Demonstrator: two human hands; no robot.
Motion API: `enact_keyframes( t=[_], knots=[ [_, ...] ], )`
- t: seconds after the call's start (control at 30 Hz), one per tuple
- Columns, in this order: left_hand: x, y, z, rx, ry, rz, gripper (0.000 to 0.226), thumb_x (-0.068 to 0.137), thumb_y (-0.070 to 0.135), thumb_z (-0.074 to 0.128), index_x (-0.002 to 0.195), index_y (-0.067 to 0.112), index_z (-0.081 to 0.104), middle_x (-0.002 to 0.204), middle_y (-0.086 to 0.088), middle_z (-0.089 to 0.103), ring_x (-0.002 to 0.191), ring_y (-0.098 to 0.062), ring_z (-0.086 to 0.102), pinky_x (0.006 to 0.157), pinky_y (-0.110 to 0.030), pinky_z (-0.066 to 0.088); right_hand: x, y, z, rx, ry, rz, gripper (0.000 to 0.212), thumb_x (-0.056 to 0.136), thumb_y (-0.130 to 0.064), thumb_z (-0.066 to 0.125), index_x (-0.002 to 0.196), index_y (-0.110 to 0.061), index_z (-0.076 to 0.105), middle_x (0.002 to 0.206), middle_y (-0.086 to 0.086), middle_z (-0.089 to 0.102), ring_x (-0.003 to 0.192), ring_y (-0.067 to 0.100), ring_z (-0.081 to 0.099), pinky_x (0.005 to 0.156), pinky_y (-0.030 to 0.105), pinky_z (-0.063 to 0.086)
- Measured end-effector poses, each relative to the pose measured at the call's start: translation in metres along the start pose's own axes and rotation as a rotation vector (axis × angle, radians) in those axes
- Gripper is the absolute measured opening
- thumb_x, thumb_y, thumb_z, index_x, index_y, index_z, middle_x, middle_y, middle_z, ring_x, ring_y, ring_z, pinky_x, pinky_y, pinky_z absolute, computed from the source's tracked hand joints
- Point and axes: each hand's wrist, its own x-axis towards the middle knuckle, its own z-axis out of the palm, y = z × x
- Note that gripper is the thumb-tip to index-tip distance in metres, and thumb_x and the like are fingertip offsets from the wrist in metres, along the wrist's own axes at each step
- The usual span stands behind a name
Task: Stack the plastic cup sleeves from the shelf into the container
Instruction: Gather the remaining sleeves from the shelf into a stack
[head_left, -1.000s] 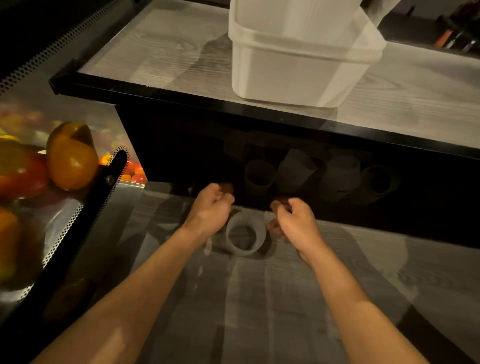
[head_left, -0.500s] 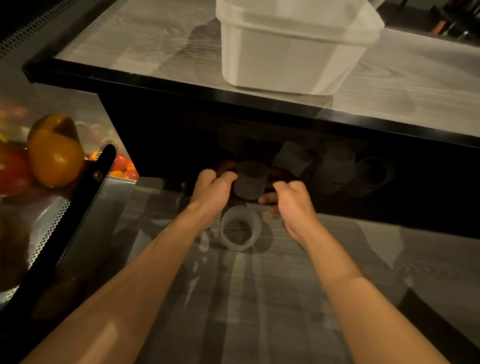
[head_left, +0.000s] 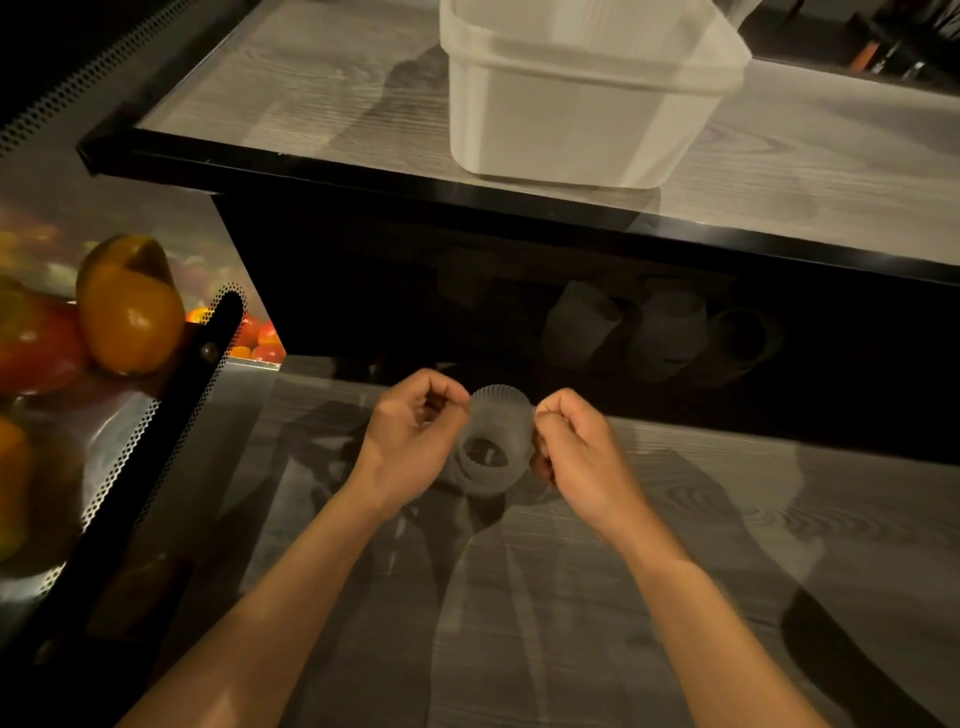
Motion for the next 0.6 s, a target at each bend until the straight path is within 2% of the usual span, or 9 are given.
enact_keyframes(
  t=[0.1,0.17,0.27,0.4,0.47,0.53,0.6],
  knots=[
    [0.000,-0.006,0.000,0.004,0.054,-0.006,0.013,0.094,0.005,0.065,0.092,0.018,0.067,0.087,-0.004,0.068,0.073,-0.002,0.061,0.065,-0.018,0.052,0.000,0.004,0.000,-0.112,-0.004,-0.009,0.022,0.105,-0.023,0.047,0.086,-0.015,0.056,0.079,0.011,0.059,0.071,0.030,0.056,0.064,0.048,0.047],
    [0.001,-0.007,-0.001,0.008,0.084,0.028,0.014,0.093,0.004,0.065,0.090,0.018,0.068,0.087,-0.004,0.068,0.076,-0.006,0.064,0.068,-0.019,0.054,0.001,0.005,0.001,-0.118,-0.008,-0.011,0.021,0.105,-0.022,0.048,0.088,-0.015,0.057,0.087,0.017,0.064,0.078,0.035,0.061,0.066,0.050,0.050],
    [0.003,-0.011,-0.002,0.030,0.105,0.062,0.018,0.093,0.004,0.066,0.089,0.021,0.067,0.087,0.001,0.069,0.082,-0.011,0.067,0.074,-0.022,0.057,0.003,0.006,0.003,-0.170,-0.025,-0.015,0.016,0.104,-0.020,0.052,0.090,-0.016,0.060,0.087,0.012,0.067,0.080,0.028,0.066,0.066,0.040,0.051],
    [0.005,-0.020,-0.002,0.092,0.092,0.049,0.016,0.092,0.007,0.067,0.091,0.023,0.067,0.092,0.002,0.071,0.089,-0.012,0.069,0.081,-0.031,0.060,0.005,0.008,-0.001,-0.399,-0.062,-0.027,0.008,0.099,-0.014,0.059,0.093,-0.019,0.061,0.083,0.000,0.065,0.074,0.009,0.063,0.067,0.028,0.054],
    [0.006,-0.021,-0.003,0.094,0.102,0.035,0.013,0.093,0.009,0.067,0.093,0.022,0.067,0.094,0.005,0.070,0.091,-0.009,0.068,0.080,-0.028,0.058,0.010,0.010,-0.003,-0.492,-0.013,0.009,0.009,0.097,-0.016,0.062,0.089,-0.022,0.061,0.079,-0.001,0.066,0.074,0.013,0.065,0.068,0.036,0.058],
    [0.012,-0.020,-0.006,0.074,0.167,-0.006,0.010,0.096,0.011,0.064,0.098,0.021,0.068,0.095,0.004,0.068,0.089,-0.008,0.066,0.076,-0.021,0.054,0.017,0.009,-0.005,-0.478,0.041,0.035,0.010,0.095,-0.018,0.063,0.086,-0.022,0.063,0.073,0.001,0.068,0.071,0.018,0.068,0.067,0.045,0.059],
    [0.023,-0.016,-0.007,0.042,0.221,-0.049,0.008,0.098,0.014,0.061,0.101,0.019,0.067,0.093,0.002,0.068,0.083,-0.009,0.064,0.072,-0.021,0.053,0.024,0.003,-0.005,-0.408,0.051,0.040,0.008,0.097,-0.018,0.062,0.091,-0.022,0.066,0.075,0.000,0.070,0.072,0.017,0.070,0.067,0.041,0.059]
  ],
)
